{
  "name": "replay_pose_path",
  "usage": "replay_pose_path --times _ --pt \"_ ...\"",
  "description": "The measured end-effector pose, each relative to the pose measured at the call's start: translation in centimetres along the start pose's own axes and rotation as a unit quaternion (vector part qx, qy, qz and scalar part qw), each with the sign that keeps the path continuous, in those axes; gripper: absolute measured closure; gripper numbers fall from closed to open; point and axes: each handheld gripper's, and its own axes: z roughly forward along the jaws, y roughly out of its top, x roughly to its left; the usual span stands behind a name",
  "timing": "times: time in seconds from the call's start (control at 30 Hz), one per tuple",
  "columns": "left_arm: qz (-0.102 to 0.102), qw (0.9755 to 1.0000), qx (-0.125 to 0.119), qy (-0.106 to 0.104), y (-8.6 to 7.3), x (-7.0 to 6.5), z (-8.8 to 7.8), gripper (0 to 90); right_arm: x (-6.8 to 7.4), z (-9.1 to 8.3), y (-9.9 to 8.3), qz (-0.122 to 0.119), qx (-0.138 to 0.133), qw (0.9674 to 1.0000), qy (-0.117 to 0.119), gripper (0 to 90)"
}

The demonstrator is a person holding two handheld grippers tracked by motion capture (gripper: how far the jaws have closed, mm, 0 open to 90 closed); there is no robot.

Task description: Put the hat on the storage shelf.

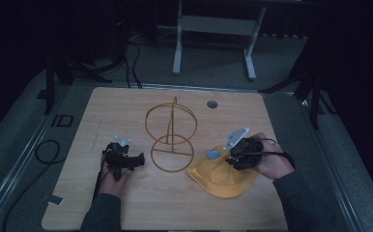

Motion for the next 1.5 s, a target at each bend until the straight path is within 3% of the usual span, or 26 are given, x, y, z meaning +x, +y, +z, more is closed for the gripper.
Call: replay_pose_path --times 0.43,0.67,1.07,1.2,1.33,1.5 --pt "0.0 1.0 0.0 0.0 0.0 0.0 0.0 0.0 -0.8 1.1 0.7 -0.035 0.054 0.9978 0.018 56.3" --pt "0.0 1.0 0.0 0.0 0.0 0.0 0.0 0.0 -1.3 1.7 1.3 -0.058 0.088 0.994 0.028 57.4" --pt "0.0 1.0 0.0 0.0 0.0 0.0 0.0 0.0 -1.9 2.2 2.2 -0.078 0.107 0.9896 0.056 62.5" --pt "0.0 1.0 0.0 0.0 0.0 0.0 0.0 0.0 -1.9 2.7 2.4 -0.091 0.122 0.9866 0.059 63.2" --pt "0.0 1.0 0.0 0.0 0.0 0.0 0.0 0.0 -1.8 2.8 2.6 -0.107 0.136 0.9831 0.06 79.4" --pt "0.0 1.0 0.0 0.0 0.0 0.0 0.0 0.0 -2.1 2.3 2.7 -0.117 0.142 0.9812 0.057 83.1"
